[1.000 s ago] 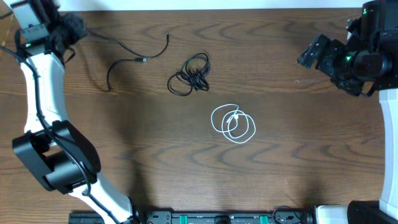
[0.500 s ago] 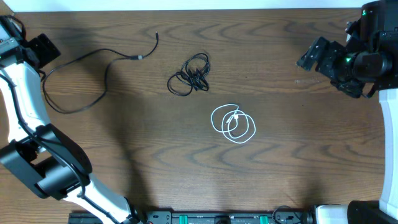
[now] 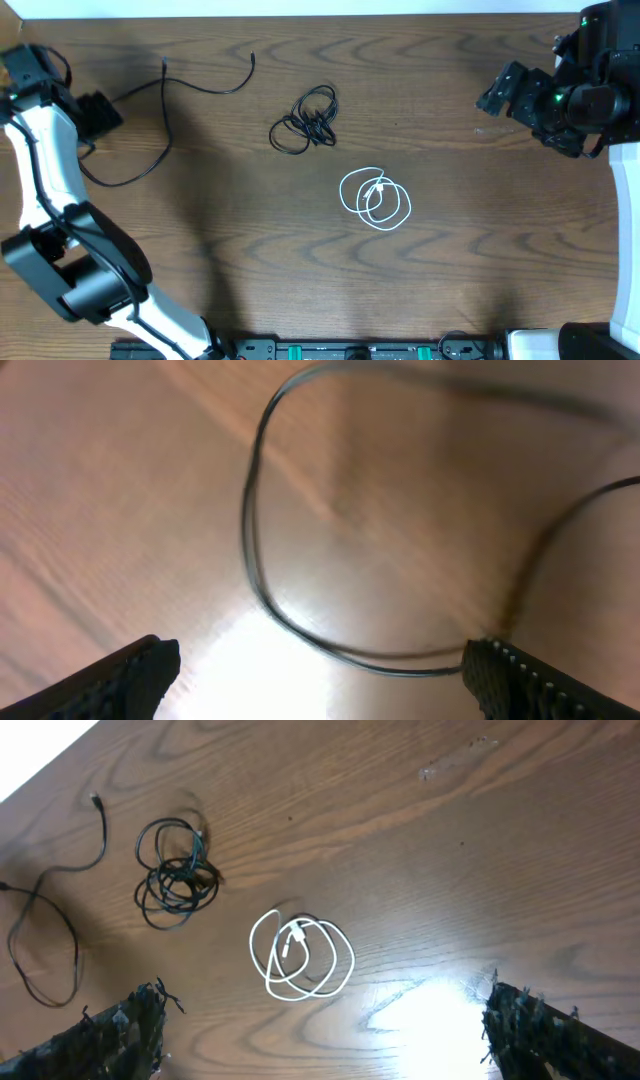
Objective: Untangle cables
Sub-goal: 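Lay the black cable down at the upper left and release it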
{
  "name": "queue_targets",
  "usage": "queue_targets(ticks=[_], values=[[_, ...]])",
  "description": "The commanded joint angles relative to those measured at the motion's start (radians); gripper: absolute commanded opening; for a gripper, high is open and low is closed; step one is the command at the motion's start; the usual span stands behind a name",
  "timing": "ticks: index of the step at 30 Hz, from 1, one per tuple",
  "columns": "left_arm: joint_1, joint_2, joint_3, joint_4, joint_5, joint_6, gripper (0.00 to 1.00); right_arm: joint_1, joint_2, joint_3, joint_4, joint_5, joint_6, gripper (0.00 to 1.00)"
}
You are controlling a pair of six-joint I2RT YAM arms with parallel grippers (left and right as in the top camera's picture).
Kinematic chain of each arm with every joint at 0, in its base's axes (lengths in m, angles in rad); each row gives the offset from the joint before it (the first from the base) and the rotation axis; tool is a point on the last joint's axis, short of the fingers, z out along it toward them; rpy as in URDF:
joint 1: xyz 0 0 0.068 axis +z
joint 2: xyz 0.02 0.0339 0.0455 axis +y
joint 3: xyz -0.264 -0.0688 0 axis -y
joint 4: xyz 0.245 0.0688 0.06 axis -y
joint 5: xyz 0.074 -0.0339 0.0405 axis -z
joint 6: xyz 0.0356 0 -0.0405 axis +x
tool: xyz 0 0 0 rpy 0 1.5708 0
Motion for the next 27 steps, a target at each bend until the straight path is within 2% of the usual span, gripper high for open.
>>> queue_targets(ticks=[1,8,15,20,24,27], values=[[0.007,0.031,-0.009,0.024,-0.060,0.028,0.95,0.021,-0.006,-0.002,0.002,0.002,-0.025,0.99],[0.028,0.063,-0.009,0.153,-0.060,0.029,0.94,0.053,-0.006,-0.002,0.001,0.002,-0.026,0.99],[0.077,0.172,-0.009,0.184,-0.060,0.062,0.94,0.069,-0.006,-0.002,0.004,0.002,-0.025,0.99],[0.122,0.248,-0.009,0.203,-0.060,0.063,0.84,0.069,-0.006,-0.002,0.003,0.002,-0.025,0.99],[0.156,0.294,-0.009,0.212,-0.053,0.070,0.80,0.069,-0.006,-0.002,0.008,0.002,-0.025,0.99],[0.166,0.310,-0.009,0.227,0.025,0.130,0.73,0.069,-0.006,-0.002,0.012,0.002,-0.025,0.99]])
